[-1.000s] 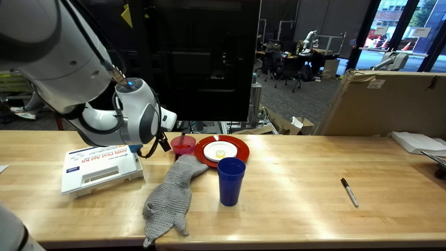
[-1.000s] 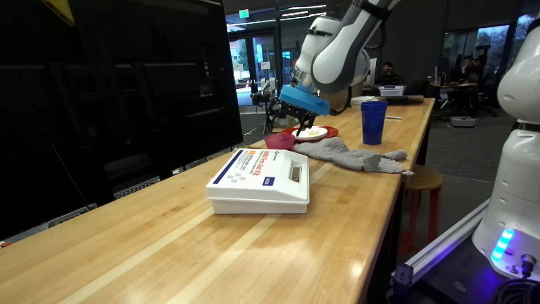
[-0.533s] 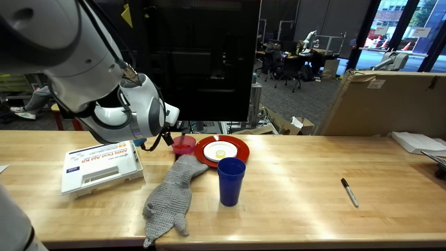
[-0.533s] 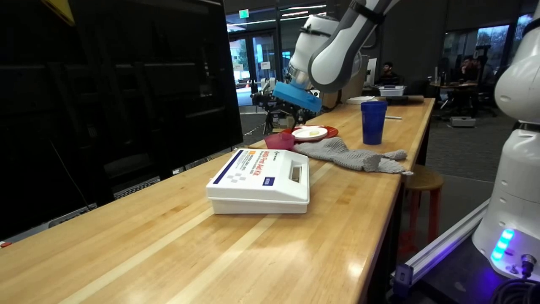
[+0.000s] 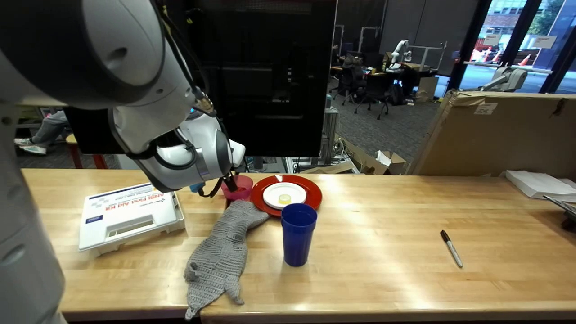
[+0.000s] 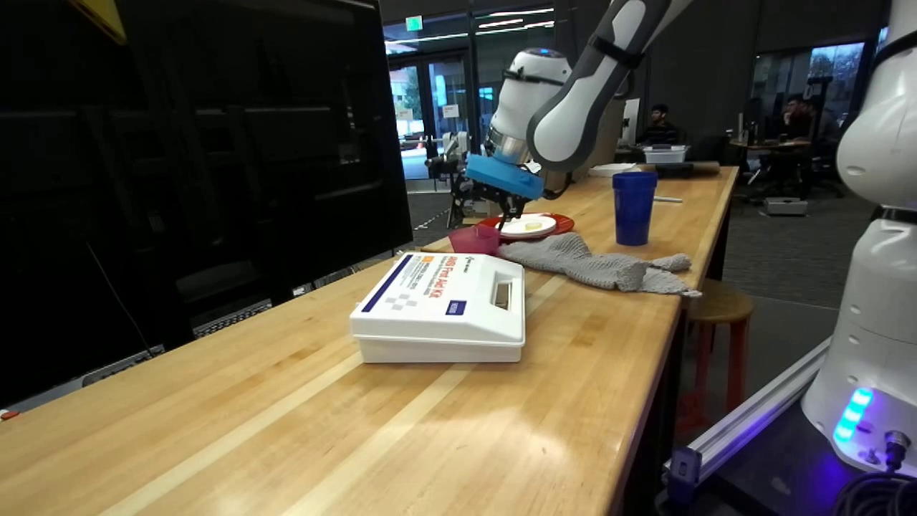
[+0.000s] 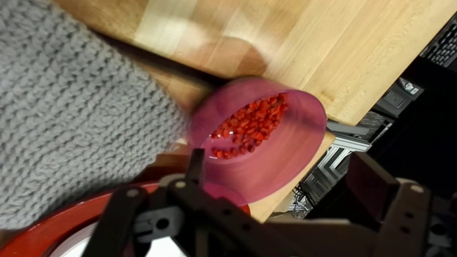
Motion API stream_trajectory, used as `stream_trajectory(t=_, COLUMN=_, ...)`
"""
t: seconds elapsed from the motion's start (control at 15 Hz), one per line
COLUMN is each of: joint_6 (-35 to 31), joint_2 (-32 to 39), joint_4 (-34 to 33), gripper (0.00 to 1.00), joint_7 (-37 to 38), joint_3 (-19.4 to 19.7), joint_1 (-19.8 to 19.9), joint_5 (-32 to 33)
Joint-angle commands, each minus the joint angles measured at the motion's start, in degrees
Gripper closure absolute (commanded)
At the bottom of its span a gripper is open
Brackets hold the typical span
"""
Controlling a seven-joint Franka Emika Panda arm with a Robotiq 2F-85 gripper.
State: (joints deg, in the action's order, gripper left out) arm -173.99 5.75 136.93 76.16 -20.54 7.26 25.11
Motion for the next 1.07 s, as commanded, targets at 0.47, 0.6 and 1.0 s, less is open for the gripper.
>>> stream_trajectory(t=0.47, joint_6=4.0, joint_2=3.7, joint_4=-6.2, gripper=0.00, joint_7=5.9, joint_3=3.1, joint_1=-4.2, joint_5=3.6)
stream_trajectory(t=0.6, joint_6=5.4, joint_2=3.1, joint_4=-7.1, gripper=0.00, joint_7=5.3, joint_3=2.6, joint_1=-4.6, joint_5=2.8)
stream_trajectory(t=1.0, joint_6=13.1, joint_2=1.0, joint_4=-8.2, gripper=0.00, joint_7=5.6, joint_3=0.3, joint_1=-5.3, joint_5=-3.5)
